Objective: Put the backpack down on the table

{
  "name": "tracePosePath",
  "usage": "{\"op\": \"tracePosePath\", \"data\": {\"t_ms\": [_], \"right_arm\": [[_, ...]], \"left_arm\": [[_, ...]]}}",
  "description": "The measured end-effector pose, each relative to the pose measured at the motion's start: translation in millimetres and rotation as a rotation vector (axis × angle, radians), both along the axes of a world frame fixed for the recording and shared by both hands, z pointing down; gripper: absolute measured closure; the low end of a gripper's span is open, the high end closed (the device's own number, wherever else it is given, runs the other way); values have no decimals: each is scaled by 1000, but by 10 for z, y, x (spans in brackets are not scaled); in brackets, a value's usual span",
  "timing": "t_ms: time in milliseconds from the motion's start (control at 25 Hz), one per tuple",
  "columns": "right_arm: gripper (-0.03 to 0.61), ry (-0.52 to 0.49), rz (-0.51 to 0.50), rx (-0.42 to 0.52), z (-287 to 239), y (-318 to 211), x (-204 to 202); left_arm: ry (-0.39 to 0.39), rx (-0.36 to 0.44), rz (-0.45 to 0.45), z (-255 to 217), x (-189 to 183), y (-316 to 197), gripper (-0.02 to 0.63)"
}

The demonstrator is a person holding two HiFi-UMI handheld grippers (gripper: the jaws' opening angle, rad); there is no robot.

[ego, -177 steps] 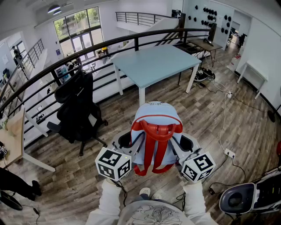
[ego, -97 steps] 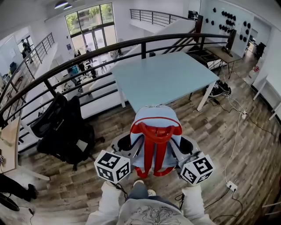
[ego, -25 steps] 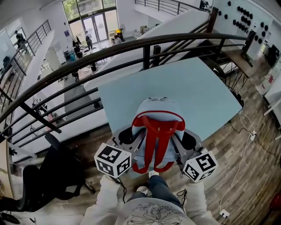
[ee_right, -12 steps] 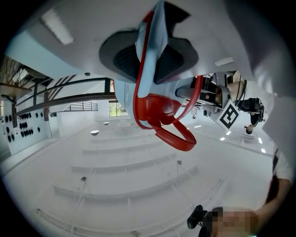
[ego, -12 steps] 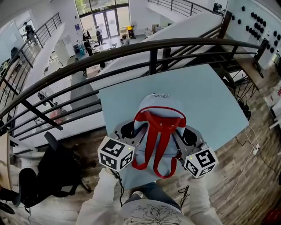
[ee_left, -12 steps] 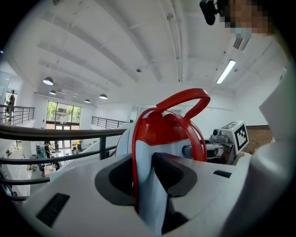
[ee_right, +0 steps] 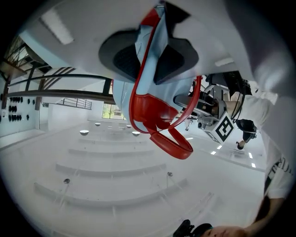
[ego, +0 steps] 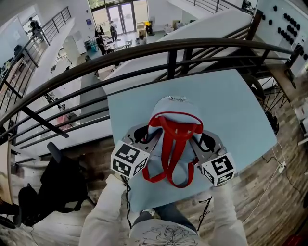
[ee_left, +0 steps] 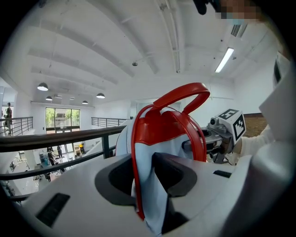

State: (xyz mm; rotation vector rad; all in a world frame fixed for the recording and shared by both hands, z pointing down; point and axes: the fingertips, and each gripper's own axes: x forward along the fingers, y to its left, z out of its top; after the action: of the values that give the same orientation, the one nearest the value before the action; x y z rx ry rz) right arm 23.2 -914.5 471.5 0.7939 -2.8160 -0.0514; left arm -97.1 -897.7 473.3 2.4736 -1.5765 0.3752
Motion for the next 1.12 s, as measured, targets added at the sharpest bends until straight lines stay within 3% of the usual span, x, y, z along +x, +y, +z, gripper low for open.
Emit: {"op": "tracePosePath", "data": {"t_ms": [440, 1120], "right_arm": [[459, 116, -44, 123, 423, -415, -139], [459, 153, -52, 139, 1017, -705, -218]], "left_arm": [[-89, 14, -18, 529, -75, -408, 489], [-98, -24, -71, 1137, -148, -661, 491]]}}
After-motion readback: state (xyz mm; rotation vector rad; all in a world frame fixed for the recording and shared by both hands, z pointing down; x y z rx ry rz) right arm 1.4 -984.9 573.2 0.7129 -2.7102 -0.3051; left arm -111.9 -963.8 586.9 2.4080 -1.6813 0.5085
